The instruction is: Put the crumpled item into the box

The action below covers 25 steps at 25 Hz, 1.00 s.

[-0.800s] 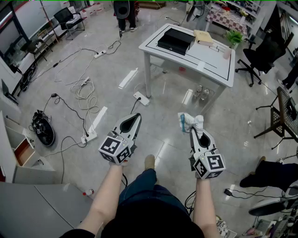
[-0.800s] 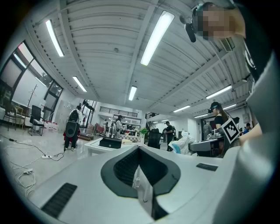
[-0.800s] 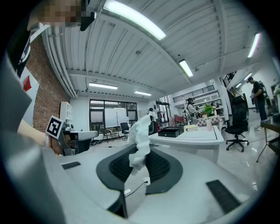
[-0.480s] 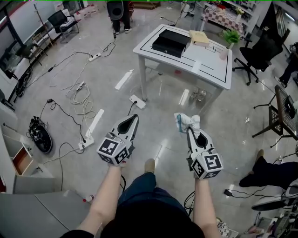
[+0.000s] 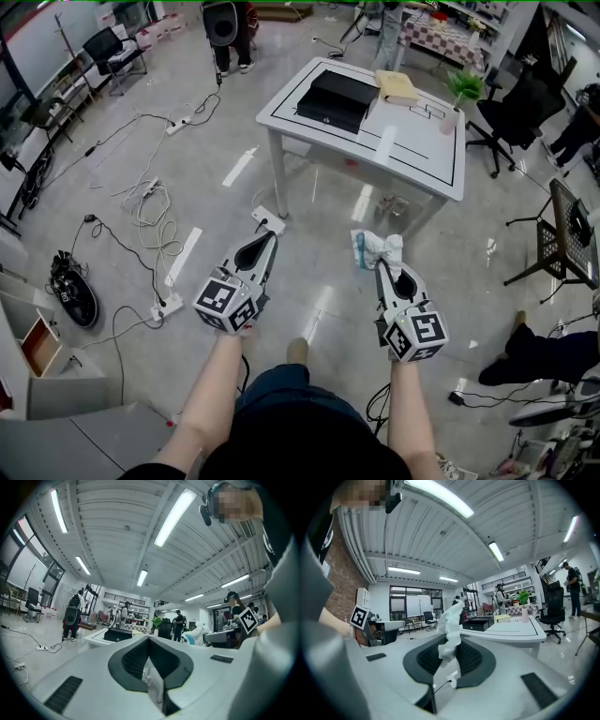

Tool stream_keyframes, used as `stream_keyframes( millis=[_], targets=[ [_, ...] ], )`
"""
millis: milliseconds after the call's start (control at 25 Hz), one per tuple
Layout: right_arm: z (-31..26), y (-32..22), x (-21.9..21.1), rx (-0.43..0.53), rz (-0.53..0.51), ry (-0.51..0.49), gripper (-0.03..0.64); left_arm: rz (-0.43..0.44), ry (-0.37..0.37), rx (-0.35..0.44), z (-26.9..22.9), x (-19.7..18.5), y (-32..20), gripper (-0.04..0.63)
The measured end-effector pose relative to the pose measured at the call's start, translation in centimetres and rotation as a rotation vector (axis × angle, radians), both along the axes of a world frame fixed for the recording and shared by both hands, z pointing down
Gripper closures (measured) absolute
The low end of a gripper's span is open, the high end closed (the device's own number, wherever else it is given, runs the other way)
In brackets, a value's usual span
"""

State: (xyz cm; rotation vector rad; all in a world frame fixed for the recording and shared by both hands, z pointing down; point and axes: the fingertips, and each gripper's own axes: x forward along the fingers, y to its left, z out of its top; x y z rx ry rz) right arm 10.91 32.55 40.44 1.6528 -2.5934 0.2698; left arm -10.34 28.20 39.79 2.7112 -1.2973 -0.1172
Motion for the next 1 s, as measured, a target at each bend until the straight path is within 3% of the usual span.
stream_keyframes(
  millis=[360, 1000],
  targets=[
    [0.1, -6.1, -0.9, 0.015, 0.016, -0.021, 0.558, 0.01, 0.011, 0.014, 0.2, -1.0, -6.6, 0.594],
    [0.1, -8.7, -1.6, 0.024, 0.043, -0.043, 0.557, 0.024, 0.009, 0.002, 1.2, -2.0, -9.1, 0.594]
  ],
)
